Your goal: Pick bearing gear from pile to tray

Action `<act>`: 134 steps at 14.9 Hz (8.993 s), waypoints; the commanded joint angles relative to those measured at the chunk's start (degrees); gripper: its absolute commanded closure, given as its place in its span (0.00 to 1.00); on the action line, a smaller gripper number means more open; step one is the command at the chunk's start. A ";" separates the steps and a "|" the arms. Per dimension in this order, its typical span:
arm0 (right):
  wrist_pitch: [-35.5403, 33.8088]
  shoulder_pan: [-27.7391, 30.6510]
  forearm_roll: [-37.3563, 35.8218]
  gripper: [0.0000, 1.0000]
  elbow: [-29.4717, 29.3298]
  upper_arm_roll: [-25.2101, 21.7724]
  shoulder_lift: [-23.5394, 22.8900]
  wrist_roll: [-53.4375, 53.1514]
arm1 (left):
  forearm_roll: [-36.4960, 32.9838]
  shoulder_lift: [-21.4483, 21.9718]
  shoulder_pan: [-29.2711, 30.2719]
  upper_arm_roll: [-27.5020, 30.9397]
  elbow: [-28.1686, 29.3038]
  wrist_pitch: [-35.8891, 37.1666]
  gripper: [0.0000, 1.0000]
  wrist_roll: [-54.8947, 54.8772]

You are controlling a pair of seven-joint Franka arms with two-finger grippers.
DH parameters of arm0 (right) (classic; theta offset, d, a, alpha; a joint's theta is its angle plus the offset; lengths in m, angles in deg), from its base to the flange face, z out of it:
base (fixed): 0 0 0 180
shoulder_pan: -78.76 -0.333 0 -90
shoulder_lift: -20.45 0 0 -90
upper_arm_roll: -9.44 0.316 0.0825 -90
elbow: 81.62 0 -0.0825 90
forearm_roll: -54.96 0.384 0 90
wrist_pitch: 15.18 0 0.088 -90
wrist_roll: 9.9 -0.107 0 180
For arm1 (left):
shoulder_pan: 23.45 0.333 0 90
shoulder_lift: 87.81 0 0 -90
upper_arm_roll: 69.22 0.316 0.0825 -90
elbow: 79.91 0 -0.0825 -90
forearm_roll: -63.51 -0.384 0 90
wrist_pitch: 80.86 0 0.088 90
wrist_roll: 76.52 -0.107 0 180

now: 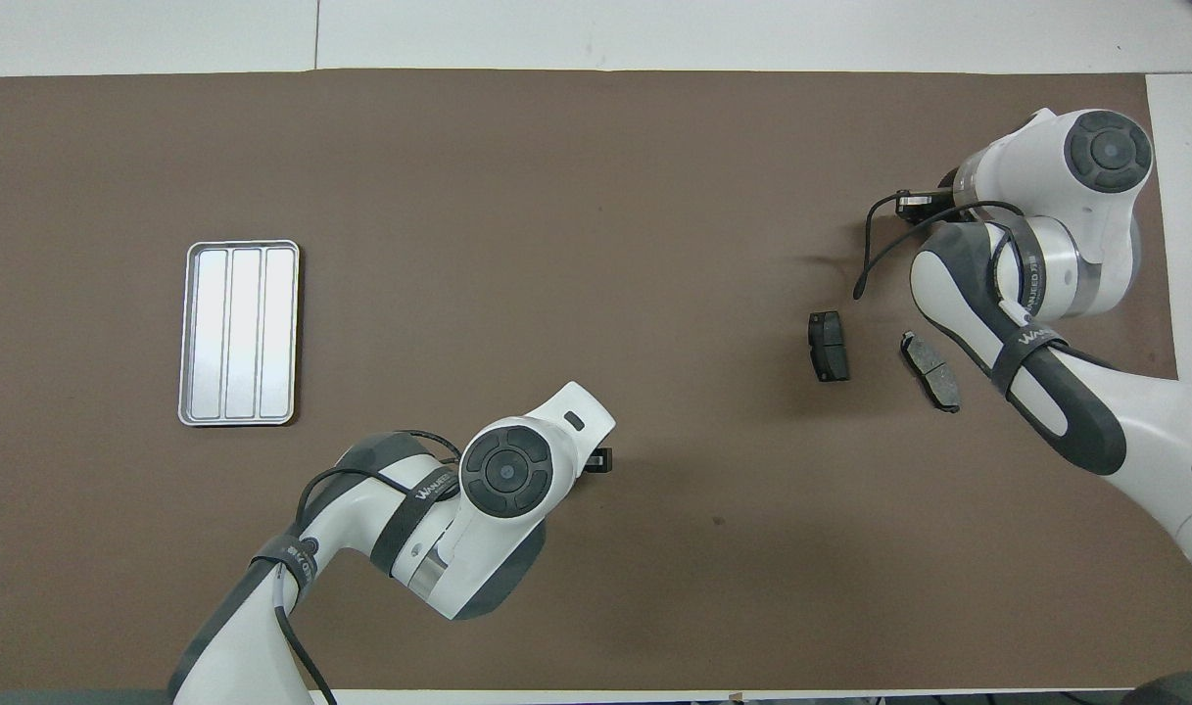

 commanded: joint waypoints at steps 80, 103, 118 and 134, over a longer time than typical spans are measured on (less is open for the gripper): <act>-1.78 -38.74 4.54 1.00 23.88 4.59 16.38 -70.97 | -4.28 12.20 32.97 0.27 0.05 12.50 0.42 -40.81; -16.71 -15.28 10.34 0.00 12.47 4.59 24.91 -20.65 | -0.50 11.24 9.87 0.18 -3.03 12.23 0.46 -3.47; -18.31 -11.76 10.34 0.00 10.96 4.68 25.26 -8.22 | -0.23 -0.19 -1.12 0.18 -11.91 9.16 0.47 8.76; -18.74 -8.07 10.43 0.00 10.96 4.24 27.36 3.63 | -0.23 0.78 -4.73 0.18 -4.18 4.06 0.45 10.95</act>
